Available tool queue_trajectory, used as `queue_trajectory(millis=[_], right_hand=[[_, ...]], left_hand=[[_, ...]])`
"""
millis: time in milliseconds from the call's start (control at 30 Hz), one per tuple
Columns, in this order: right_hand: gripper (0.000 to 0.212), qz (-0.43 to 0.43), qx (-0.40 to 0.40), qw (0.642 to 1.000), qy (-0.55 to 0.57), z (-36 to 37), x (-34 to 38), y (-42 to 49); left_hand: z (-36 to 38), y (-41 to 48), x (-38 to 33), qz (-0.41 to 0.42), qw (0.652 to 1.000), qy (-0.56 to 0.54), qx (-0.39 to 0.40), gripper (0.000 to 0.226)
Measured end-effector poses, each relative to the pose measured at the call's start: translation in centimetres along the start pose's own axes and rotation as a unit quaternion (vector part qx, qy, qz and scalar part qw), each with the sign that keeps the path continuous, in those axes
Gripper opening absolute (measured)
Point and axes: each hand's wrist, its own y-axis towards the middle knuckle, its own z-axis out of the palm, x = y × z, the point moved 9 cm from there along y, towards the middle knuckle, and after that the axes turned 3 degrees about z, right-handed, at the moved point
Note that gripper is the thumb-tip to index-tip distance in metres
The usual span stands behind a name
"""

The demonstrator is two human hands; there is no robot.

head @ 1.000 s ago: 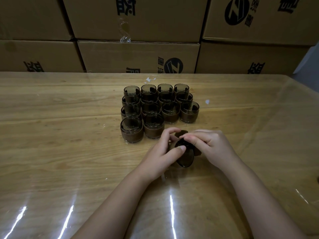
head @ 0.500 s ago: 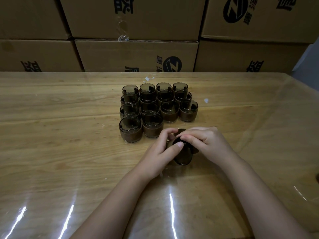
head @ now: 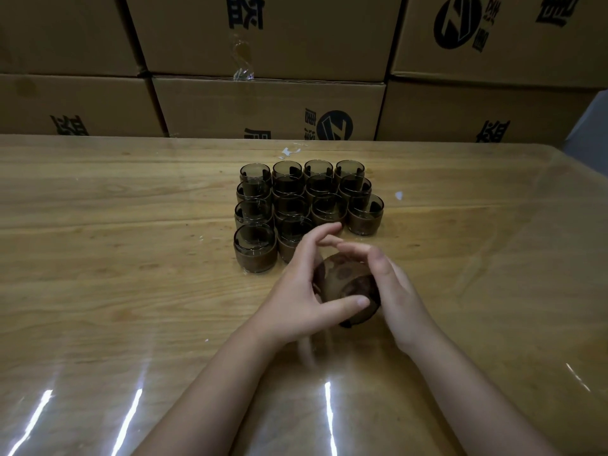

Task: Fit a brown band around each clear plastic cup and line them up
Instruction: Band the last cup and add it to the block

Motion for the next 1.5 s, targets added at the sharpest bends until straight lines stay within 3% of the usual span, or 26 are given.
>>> queue_trajectory(millis=[100, 300, 467, 767, 967, 1133, 1233, 1367, 1433, 1500], right_hand=[[0.039, 0.009, -0.035, 0.998, 0.042, 0.4, -0.2, -0.2], [0.041, -0.031, -0.087, 0.993, 0.079, 0.6, -0.1, -0.8], [0.018, 0.008, -0.062, 0.985, 0.162, 0.9, -0.7, -0.4], [0.006, 0.052, -0.073, 0.959, 0.268, 0.9, -1.5, -0.4], [0.009, 0.062, -0.078, 0.947, 0.306, 0.8, -1.9, -0.3], [0.011, 0.084, -0.082, 0.940, 0.320, 0.9, -2.3, -0.1], [0.013, 0.085, -0.077, 0.937, 0.331, 1.0, -2.2, -0.1], [0.014, 0.050, -0.092, 0.933, 0.345, 0.1, -1.6, 0.1], [0.016, 0.028, -0.121, 0.938, 0.322, -1.1, -1.3, 0.0], [0.017, 0.004, -0.140, 0.940, 0.311, -2.0, -0.9, -0.1]], left_hand=[[-0.5, 0.0, 0.3, -0.018, 0.999, -0.015, -0.032, 0.084], [0.7, -0.3, 2.1, -0.147, 0.966, -0.167, -0.129, 0.040], [0.5, -0.4, 1.3, -0.111, 0.968, -0.174, -0.144, 0.021], [0.7, -0.4, 0.4, -0.076, 0.967, -0.185, -0.158, 0.029], [1.4, 0.1, -0.8, -0.051, 0.977, -0.176, -0.106, 0.048], [1.4, 0.0, -1.3, -0.039, 0.978, -0.176, -0.105, 0.043], [1.6, 0.0, -0.9, -0.034, 0.980, -0.170, -0.095, 0.051], [1.0, 0.3, -0.5, -0.031, 0.983, -0.136, -0.122, 0.037], [0.7, 0.3, 1.0, -0.067, 0.978, -0.140, -0.136, 0.030], [1.5, -0.1, 3.3, -0.161, 0.961, -0.201, -0.100, 0.044]])
